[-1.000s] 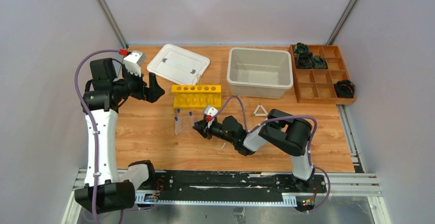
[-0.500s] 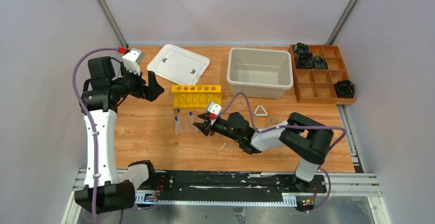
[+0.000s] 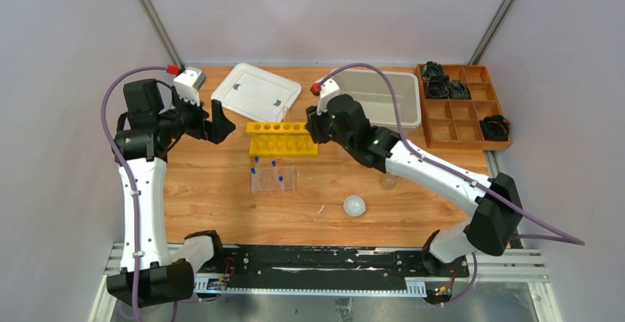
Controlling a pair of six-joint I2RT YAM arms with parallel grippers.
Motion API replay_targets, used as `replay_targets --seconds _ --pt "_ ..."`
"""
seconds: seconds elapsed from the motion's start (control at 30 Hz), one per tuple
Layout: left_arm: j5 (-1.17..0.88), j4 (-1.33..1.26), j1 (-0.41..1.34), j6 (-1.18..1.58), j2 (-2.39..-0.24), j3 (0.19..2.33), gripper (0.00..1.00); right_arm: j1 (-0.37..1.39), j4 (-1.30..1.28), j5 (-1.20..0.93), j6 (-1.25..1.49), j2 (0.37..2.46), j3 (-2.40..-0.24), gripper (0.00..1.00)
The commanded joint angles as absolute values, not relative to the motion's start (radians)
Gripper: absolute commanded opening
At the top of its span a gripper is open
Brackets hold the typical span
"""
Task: Organize the chemistry lab equipment
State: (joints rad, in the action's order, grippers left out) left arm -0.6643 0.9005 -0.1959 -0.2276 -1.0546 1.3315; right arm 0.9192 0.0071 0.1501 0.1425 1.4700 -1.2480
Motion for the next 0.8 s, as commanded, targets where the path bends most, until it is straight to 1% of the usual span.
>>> replay_targets --seconds 0.0,0.03,0.07,0.1,0.13,0.17,0.2,0.23,0.3,0.37,0.5,0.6,0.77 --pt "-0.68 0.892 -0.199 -0.219 -1.032 1.352 1.0 0.814 -0.39 0.209 0.311 1.411 -1.203 0.37" --pt "-0.68 0.891 -0.199 -0.219 -1.029 1.349 1.0 0.791 -0.407 0.21 0.325 1.394 -1.186 0.38" --pt "-0.682 0.891 -0.199 -0.221 -1.026 1.346 1.0 0.771 -0.42 0.212 0.331 1.381 -1.165 0.41" --pt "-0.684 0.891 -0.199 -0.224 -1.024 1.344 1.0 0.754 -0.427 0.21 0.33 1.369 -1.142 0.47" --pt "-0.687 0.891 -0.2 -0.225 -1.021 1.341 1.0 0.739 -0.426 0.198 0.328 1.363 -1.12 0.55" --pt "-0.69 0.891 -0.199 -0.225 -1.02 1.341 1.0 0.725 -0.427 0.185 0.328 1.365 -1.105 0.61" --pt "-0.695 0.891 -0.199 -0.225 -1.02 1.34 1.0 0.713 -0.43 0.174 0.328 1.376 -1.099 0.62" --pt "-0.697 0.892 -0.199 -0.224 -1.022 1.339 1.0 0.703 -0.434 0.171 0.333 1.391 -1.1 0.61" --pt "-0.698 0.891 -0.199 -0.22 -1.023 1.339 1.0 0.682 -0.437 0.171 0.339 1.437 -1.111 0.55" --pt "-0.697 0.892 -0.199 -0.221 -1.017 1.334 1.0 0.673 -0.431 0.154 0.347 1.476 -1.127 0.5" --pt "-0.698 0.891 -0.199 -0.225 -1.008 1.331 1.0 0.672 -0.423 0.113 0.333 1.56 -1.182 0.45" --pt "-0.699 0.891 -0.198 -0.225 -1.007 1.331 1.0 0.672 -0.427 0.107 0.314 1.62 -1.223 0.43" --pt "-0.7 0.891 -0.199 -0.232 -1.001 1.328 1.0 0.673 -0.43 0.128 0.29 1.672 -1.262 0.44"
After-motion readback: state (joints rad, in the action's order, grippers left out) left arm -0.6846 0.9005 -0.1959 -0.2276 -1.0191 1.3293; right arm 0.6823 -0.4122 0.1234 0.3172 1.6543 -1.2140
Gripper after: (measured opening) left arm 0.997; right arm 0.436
